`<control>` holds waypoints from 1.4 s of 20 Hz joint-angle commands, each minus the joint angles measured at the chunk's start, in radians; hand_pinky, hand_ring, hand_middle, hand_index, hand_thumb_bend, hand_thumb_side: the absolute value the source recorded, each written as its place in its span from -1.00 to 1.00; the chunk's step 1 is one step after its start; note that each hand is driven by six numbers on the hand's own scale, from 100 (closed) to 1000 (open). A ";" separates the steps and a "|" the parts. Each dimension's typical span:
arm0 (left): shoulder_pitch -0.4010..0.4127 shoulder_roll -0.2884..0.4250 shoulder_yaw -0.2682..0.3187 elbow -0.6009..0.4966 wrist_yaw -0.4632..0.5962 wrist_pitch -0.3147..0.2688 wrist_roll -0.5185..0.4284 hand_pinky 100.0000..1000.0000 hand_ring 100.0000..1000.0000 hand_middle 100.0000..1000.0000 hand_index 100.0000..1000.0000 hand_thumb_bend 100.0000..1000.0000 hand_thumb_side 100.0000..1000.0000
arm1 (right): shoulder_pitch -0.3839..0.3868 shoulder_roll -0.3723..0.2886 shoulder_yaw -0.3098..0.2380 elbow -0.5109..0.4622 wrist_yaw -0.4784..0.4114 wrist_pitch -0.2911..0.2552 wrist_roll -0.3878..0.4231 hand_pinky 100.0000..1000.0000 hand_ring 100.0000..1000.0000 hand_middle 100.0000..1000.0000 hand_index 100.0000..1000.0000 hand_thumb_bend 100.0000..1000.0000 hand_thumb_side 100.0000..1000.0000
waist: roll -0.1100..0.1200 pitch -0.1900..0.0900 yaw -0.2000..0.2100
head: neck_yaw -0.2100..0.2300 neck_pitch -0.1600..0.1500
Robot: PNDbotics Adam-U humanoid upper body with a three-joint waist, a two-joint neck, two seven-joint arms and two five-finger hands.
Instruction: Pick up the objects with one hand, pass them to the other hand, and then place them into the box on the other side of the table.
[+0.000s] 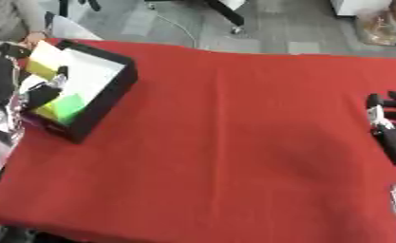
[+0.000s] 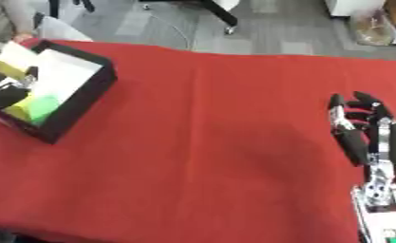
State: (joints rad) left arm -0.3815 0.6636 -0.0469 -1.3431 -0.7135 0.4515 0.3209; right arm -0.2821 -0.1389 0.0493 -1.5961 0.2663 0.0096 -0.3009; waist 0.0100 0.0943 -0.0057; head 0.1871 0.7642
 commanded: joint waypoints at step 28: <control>-0.067 -0.315 -0.044 -0.266 0.216 -0.262 0.112 0.31 0.44 0.43 0.70 0.58 0.25 | 0.028 0.033 -0.050 -0.016 0.000 -0.096 -0.087 0.17 0.41 0.49 0.55 -0.58 0.11 | -0.039 -0.007 -0.013 | -0.152 0.006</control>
State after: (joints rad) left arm -0.4403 0.3602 -0.0859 -1.5617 -0.5185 0.2101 0.4149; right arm -0.2454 -0.1014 0.0099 -1.5902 0.2616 -0.0799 -0.3717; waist -0.0170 0.0955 -0.0192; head 0.0539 0.7643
